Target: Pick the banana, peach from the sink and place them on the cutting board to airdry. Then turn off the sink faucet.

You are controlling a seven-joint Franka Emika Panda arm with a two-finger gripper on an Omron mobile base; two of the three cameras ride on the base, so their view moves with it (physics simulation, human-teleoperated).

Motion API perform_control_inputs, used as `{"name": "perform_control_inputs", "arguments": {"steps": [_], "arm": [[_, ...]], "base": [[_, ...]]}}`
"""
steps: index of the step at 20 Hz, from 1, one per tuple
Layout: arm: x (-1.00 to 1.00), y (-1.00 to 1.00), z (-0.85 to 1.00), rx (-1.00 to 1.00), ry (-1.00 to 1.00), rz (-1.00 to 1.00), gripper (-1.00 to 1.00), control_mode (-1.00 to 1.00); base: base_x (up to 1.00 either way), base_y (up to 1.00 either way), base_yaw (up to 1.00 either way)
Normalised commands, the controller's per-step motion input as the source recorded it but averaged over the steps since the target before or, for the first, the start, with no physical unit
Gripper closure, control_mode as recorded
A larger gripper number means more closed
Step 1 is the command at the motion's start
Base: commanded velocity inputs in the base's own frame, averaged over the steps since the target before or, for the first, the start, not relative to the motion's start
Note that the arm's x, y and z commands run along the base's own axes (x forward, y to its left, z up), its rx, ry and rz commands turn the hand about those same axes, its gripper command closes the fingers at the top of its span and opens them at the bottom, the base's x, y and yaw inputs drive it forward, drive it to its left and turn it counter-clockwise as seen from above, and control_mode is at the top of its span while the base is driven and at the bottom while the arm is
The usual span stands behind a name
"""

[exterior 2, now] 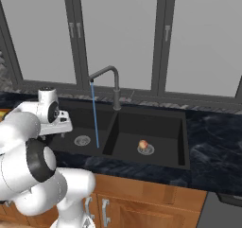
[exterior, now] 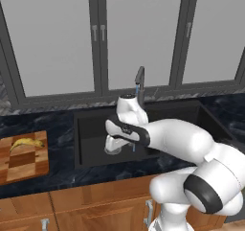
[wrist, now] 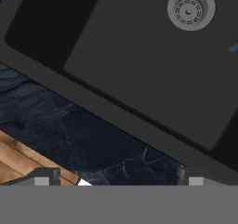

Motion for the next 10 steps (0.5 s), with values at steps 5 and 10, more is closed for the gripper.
{"name": "perform_control_inputs", "arguments": {"steps": [5,10], "arm": [[0.00,-0.49,0.03,0.00,0.07,-0.21,-1.00,-1.00],[0.00,-0.48,0.01,0.00,0.05,-0.21,-1.00,-1.00]], "base": [[0.00,0.00,0.00],[0.00,0.00,0.00]]}}
